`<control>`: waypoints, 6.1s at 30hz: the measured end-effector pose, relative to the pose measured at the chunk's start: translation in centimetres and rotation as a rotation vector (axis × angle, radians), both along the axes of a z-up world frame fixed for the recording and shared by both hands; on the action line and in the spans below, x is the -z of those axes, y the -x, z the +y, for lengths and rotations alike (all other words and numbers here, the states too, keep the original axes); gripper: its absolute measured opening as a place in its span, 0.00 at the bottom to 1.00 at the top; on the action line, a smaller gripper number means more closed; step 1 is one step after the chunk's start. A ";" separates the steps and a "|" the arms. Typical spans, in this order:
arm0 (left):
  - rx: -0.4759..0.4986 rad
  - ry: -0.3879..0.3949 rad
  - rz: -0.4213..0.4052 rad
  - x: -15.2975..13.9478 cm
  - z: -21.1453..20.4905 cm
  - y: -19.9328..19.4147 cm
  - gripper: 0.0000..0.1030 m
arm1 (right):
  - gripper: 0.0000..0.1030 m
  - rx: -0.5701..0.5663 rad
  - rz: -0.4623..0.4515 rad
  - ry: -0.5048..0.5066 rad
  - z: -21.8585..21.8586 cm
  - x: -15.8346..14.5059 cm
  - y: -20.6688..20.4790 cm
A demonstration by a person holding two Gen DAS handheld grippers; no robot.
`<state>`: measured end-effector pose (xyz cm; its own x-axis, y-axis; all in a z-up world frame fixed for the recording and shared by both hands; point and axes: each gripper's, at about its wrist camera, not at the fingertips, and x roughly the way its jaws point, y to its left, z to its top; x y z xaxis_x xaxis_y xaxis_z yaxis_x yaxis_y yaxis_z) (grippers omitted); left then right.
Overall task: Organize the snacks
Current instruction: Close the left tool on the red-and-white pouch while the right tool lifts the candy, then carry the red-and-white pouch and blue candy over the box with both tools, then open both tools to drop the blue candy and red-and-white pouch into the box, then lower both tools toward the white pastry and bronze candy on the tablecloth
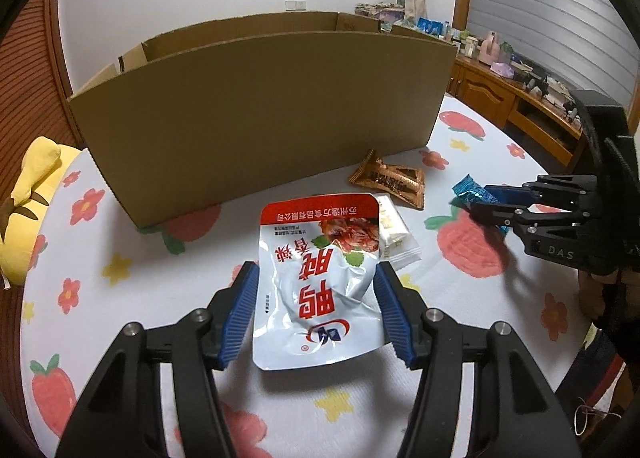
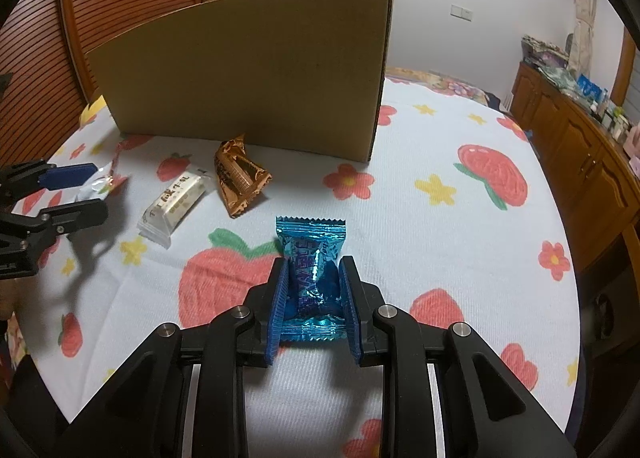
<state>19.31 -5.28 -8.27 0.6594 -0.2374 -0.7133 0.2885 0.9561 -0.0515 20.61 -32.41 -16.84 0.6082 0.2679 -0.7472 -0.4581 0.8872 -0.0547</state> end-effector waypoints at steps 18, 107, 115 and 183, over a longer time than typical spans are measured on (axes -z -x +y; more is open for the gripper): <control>0.001 0.025 -0.058 -2.1 0.6 2.1 0.57 | 0.20 -0.004 0.002 -0.042 -0.2 -0.6 0.8; -0.089 0.022 -0.201 -9.6 5.2 -9.9 0.58 | 0.21 -0.179 -0.175 -0.118 9.6 -11.8 -9.3; -0.095 0.006 -0.196 -9.5 4.6 -11.1 0.58 | 0.30 -0.172 -0.155 -0.131 9.0 -11.4 -10.0; 0.012 0.020 -0.085 -4.2 -1.9 -0.2 0.59 | 0.51 -0.090 -0.169 -0.168 2.7 -11.4 3.2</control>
<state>19.47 -7.21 -4.08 0.7142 -0.2588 -0.6503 0.3038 0.9517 -0.0451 17.45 -29.70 -5.43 0.6887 0.4381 -0.5778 -0.5322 0.8466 0.0076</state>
